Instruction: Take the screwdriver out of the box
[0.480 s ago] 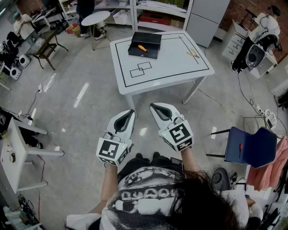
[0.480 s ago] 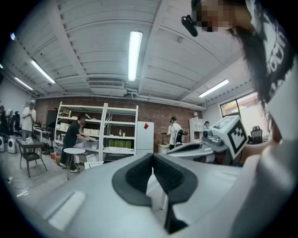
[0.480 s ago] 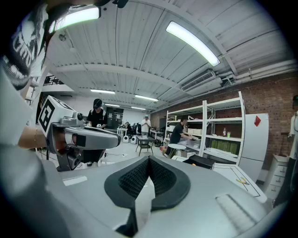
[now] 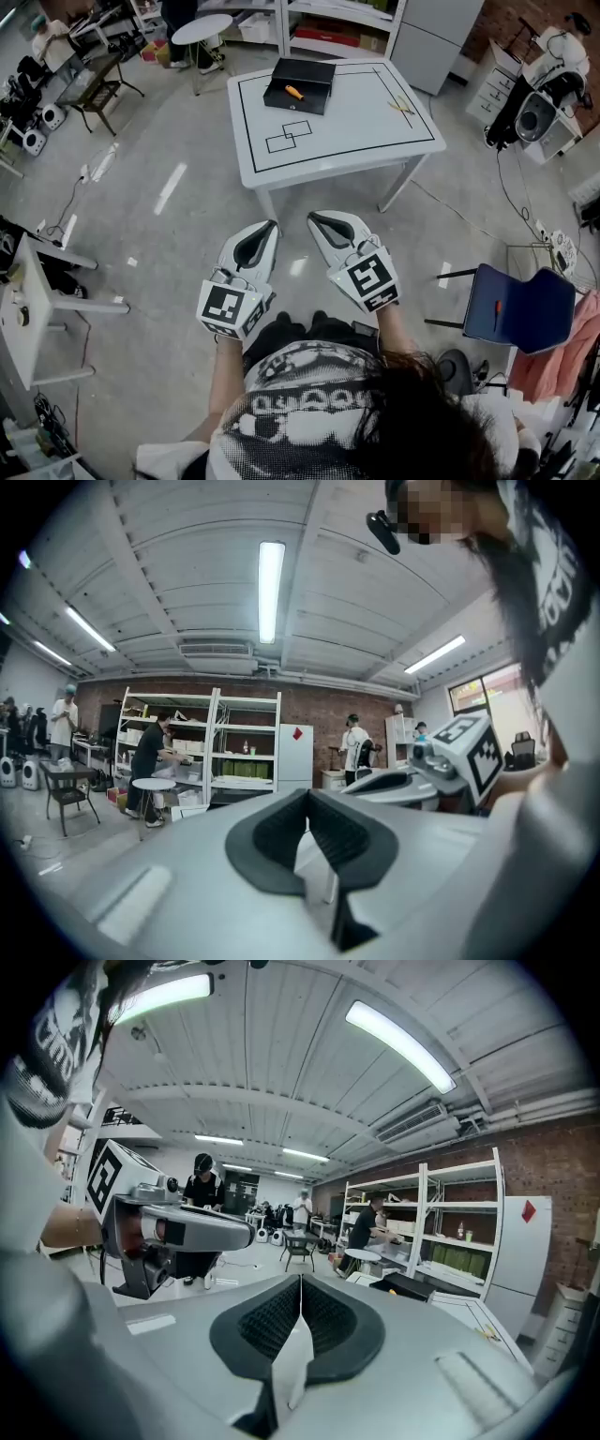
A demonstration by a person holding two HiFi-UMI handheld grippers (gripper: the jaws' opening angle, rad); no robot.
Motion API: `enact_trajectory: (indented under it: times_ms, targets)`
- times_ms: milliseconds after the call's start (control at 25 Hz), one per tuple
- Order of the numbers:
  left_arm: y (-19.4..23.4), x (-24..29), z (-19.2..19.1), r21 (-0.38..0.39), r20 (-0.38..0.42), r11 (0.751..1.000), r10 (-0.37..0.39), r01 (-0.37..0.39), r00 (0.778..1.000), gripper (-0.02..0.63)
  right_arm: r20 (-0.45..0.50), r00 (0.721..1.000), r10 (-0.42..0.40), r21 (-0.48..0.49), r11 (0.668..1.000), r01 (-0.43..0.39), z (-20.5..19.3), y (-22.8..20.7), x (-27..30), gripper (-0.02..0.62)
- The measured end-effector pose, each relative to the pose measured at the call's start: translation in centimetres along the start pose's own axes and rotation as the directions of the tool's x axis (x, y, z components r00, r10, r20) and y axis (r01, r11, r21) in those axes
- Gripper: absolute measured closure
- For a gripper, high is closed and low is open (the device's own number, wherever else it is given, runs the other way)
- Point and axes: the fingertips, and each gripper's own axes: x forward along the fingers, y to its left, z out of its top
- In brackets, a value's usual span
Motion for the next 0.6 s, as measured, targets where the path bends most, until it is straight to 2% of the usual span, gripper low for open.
enact_trajectory:
  times_ms: [320, 600]
  targets:
    - [-3.4, 2.2, -0.5, -0.006, 0.000, 1.000, 0.024, -0.024, 1.000, 0.606, -0.003, 1.000, 0.019, 0.019, 1.000, -0.019, -2.3, -2.3, -2.8, 0.598]
    - [-6.3, 3.6, -2.0, -0.002, -0.046, 1.000, 0.014, -0.015, 0.999, 0.606, -0.013, 0.999, 0.032, 0.064, 0.997, -0.031, -4.6, -3.6, -4.4, 0.598]
